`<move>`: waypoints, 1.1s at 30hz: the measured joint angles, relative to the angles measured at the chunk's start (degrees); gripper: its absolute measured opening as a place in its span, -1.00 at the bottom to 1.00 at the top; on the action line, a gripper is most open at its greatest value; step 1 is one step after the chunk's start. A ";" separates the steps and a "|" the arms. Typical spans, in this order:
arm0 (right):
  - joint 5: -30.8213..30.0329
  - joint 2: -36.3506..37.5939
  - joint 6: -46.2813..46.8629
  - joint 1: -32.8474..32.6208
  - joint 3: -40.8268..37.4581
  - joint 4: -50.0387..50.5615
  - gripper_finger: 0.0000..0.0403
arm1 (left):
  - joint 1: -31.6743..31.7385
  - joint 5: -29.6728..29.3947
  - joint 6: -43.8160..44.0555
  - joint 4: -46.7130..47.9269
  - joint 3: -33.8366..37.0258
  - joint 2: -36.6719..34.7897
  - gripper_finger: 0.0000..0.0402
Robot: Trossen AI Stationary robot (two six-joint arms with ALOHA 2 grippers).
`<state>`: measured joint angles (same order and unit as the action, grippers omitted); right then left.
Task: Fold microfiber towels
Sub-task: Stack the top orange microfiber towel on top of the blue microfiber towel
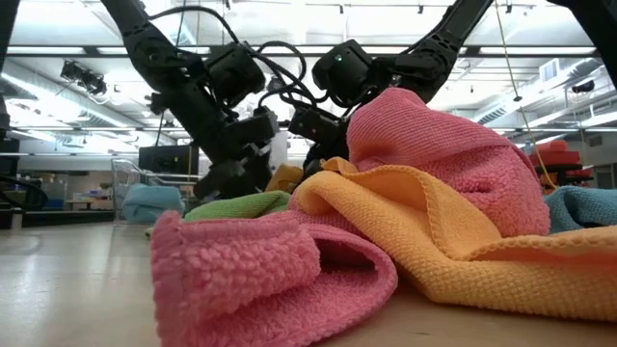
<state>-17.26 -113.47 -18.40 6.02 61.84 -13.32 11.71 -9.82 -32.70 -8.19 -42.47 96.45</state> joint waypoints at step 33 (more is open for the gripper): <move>2.60 8.77 3.32 -0.18 0.49 13.00 0.02 | 0.01 -2.29 6.65 -1.21 -0.03 -3.53 -0.89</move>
<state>-14.65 -104.71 -15.08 5.84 62.33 -0.31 11.73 -12.11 -26.05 -9.40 -42.50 92.92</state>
